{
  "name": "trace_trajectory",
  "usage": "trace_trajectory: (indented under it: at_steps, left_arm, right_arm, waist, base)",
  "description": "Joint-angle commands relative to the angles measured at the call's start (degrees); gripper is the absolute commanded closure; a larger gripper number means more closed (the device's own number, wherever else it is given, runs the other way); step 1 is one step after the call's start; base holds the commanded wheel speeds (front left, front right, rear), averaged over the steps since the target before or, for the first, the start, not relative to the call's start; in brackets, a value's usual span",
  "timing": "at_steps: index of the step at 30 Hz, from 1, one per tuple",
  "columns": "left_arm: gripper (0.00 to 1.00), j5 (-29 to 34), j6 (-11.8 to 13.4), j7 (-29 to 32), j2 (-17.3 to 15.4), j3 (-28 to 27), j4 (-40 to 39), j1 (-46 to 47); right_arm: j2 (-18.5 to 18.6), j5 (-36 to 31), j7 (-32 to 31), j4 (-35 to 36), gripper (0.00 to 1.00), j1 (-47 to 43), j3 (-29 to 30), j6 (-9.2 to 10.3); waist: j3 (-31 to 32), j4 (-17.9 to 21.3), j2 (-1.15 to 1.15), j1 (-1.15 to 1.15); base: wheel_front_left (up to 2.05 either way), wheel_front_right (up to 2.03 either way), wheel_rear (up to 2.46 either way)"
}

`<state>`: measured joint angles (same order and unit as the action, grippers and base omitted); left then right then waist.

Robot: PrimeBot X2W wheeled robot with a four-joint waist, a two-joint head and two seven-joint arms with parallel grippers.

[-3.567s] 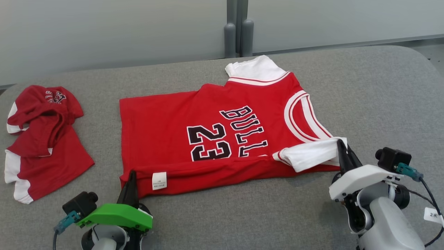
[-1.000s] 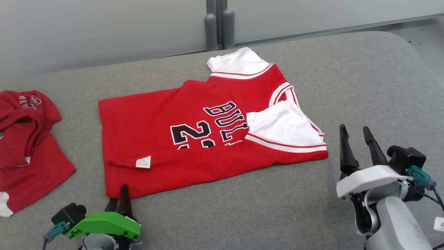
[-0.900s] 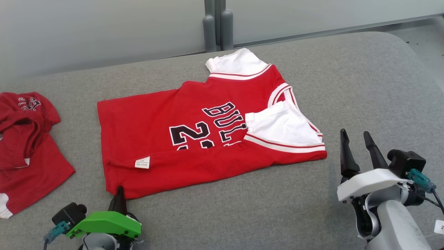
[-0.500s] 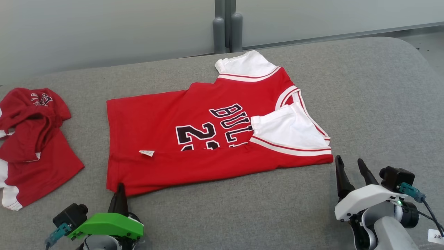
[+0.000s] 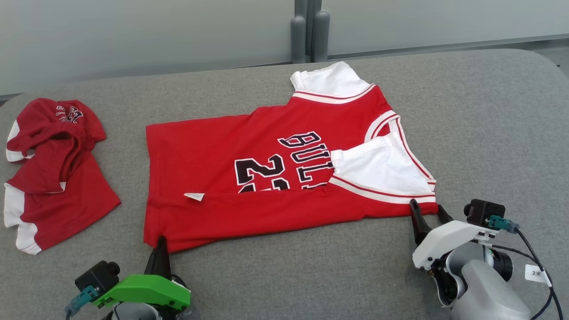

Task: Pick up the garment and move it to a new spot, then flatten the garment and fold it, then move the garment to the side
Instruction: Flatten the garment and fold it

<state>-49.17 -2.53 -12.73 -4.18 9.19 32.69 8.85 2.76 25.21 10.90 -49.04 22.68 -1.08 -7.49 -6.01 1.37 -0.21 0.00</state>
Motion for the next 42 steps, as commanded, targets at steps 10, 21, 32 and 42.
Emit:
trace_trajectory:
  at_steps: [10, 21, 32, 42]
  left_arm:
    - [1.0, 0.41, -0.11, -0.42, 0.04, 0.37, 0.64, 1.03]
    - [1.0, 1.56, -0.35, -1.33, -0.69, 0.71, -1.18, 0.3]
    - [1.0, 2.39, 1.09, 0.04, -0.8, 3.09, -9.52, -7.29]
    - [1.0, 0.22, 3.28, 0.91, 0.13, 4.09, -12.43, -14.1]
  right_arm:
    - [0.1, 0.78, -0.23, -12.02, 0.58, 7.07, -2.95, 0.0]
    - [0.35, -2.5, 4.19, -11.99, 1.0, 10.11, -0.77, 0.0]
    - [0.69, -8.42, 2.97, 5.98, 1.0, -2.36, 6.78, 0.04]
    - [0.35, -5.99, -5.38, 24.05, 1.0, -17.9, 8.41, 0.05]
  waist:
    - [-0.24, -0.5, 0.21, 0.0]
    - [0.69, 0.4, 0.21, 0.0]
    - [1.64, 1.05, 0.21, 0.0]
    - [1.77, 0.77, 0.21, 0.0]
  base:
    - [0.0, 0.0, 0.0]
    - [0.0, 0.0, 0.0]
    - [0.0, 0.0, 0.0]
    - [0.0, 0.0, 0.0]
